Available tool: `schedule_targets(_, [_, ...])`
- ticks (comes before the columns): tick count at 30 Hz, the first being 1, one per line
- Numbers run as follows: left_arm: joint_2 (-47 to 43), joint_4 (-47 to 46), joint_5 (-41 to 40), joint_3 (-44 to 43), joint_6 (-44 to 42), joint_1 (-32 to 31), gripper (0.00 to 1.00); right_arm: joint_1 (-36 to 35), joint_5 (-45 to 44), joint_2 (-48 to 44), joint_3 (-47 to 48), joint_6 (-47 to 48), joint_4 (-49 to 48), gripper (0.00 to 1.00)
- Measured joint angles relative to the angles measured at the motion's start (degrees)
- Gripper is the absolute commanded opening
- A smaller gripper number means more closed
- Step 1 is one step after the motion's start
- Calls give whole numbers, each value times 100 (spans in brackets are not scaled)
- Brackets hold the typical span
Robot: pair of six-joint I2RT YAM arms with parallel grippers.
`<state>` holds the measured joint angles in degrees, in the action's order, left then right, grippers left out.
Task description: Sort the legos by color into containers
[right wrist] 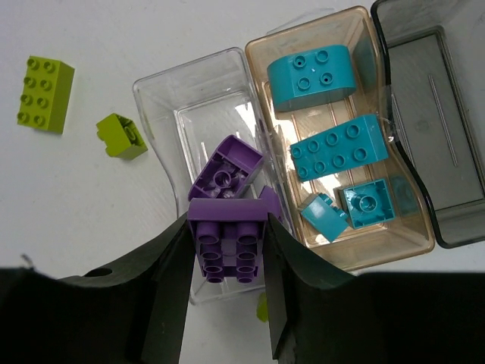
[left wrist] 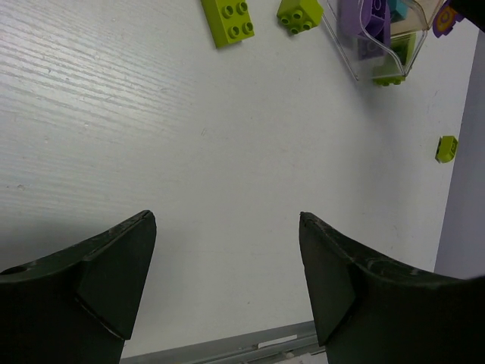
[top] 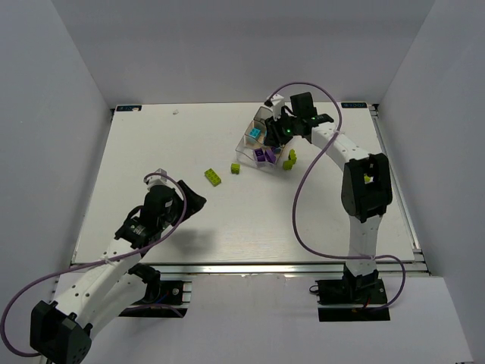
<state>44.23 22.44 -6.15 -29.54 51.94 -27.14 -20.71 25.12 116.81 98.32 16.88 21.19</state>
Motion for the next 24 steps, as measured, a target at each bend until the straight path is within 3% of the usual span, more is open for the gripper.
schedule_targets(7, [-26, 9, -4, 0, 35, 0, 85, -4, -195, 308, 142, 31, -79, 31])
schedule_targets(14, [-22, 26, -42, 0, 149, 0, 85, 7, -251, 470, 146, 188, -24, 62])
schedule_targets(20, [350, 116, -76, -223, 264, 0, 85, 17, -199, 555, 407, 352, 238, 73])
schedule_targets(24, [920, 168, -94, -656, 304, 0, 83, 52, -133, 455, 555, 485, 297, 86])
